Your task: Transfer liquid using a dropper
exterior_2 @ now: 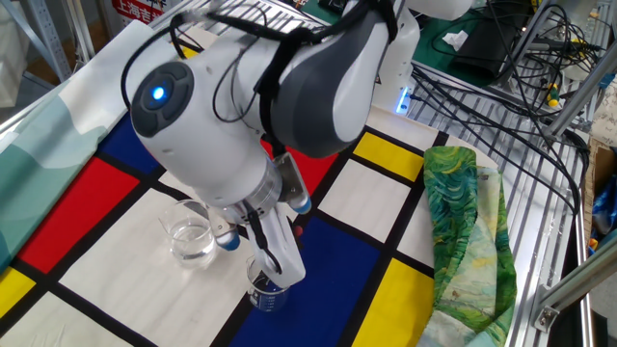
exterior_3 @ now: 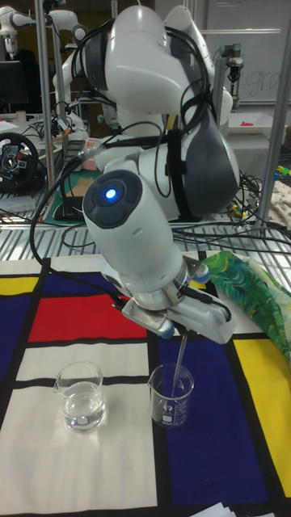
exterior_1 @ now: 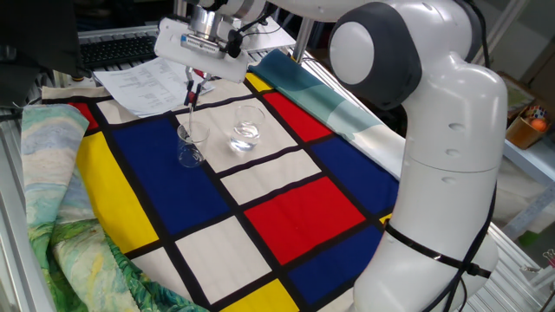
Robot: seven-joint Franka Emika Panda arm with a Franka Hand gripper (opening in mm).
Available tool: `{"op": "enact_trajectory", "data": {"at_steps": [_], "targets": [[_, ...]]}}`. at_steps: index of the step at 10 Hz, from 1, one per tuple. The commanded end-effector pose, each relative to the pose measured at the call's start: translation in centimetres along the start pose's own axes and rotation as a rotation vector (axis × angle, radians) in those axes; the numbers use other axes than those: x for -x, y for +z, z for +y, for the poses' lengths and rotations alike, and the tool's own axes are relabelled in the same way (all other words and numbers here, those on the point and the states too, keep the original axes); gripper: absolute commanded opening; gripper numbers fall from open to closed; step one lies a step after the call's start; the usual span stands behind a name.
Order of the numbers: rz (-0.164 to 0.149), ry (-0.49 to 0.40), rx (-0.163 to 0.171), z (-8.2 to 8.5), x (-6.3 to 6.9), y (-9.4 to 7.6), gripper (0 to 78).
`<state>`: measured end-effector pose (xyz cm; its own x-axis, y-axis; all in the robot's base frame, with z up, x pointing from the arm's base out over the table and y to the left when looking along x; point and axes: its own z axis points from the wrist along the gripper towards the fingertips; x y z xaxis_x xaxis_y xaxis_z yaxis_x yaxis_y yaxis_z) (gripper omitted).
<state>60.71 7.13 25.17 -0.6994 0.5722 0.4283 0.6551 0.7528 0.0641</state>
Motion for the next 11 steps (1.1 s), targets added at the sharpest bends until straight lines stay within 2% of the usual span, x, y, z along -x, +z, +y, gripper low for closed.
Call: {"op": "enact_trajectory", "data": {"at_steps": [1, 8, 11], "targets": [[-0.011, -0.024, 0.007, -1.2, 0.9, 2.0, 1.3], [-0.021, -0.014, -0.005, -2.5, 1.5, 3.8, 1.3], [-0.025, -0.030, 0.001, -3.2, 1.9, 4.8, 1.3]]}}
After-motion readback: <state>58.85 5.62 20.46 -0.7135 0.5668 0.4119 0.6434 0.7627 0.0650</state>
